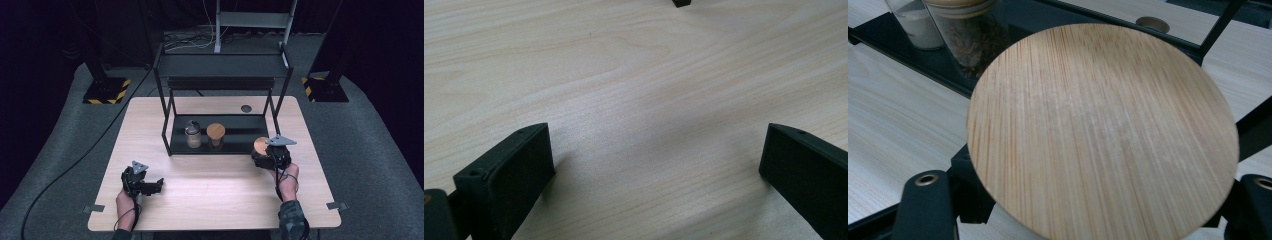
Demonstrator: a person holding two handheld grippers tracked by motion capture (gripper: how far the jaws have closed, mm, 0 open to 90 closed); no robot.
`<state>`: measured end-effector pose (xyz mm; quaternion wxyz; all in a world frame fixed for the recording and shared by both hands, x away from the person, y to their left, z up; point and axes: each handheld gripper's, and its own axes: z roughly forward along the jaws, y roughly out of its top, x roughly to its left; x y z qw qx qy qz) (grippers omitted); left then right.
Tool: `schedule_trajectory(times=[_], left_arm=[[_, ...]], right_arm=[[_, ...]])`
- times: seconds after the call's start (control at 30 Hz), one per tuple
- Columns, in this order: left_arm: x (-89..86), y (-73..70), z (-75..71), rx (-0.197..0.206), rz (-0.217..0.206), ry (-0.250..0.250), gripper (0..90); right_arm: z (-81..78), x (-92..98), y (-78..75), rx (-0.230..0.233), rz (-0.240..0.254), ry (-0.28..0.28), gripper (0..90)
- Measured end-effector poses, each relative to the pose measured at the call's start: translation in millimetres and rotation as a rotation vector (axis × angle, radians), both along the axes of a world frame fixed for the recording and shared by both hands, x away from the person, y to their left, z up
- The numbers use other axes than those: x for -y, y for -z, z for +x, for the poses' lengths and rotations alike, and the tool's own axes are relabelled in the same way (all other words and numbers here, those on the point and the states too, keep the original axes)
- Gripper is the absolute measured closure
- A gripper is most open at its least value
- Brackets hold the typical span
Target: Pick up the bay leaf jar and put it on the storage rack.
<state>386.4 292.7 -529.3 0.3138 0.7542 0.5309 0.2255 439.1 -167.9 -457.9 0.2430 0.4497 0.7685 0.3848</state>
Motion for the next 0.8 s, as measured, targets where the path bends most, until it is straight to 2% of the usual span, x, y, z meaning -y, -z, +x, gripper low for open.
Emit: schedule_trajectory(times=[0.8], left_arm=[[0.2, 0.0, -0.1, 0.001, 0.002, 0.0, 0.4]], right_arm=[[8.3, -8.2, -3.7, 0.003, -0.006, -0.016, 24.6]])
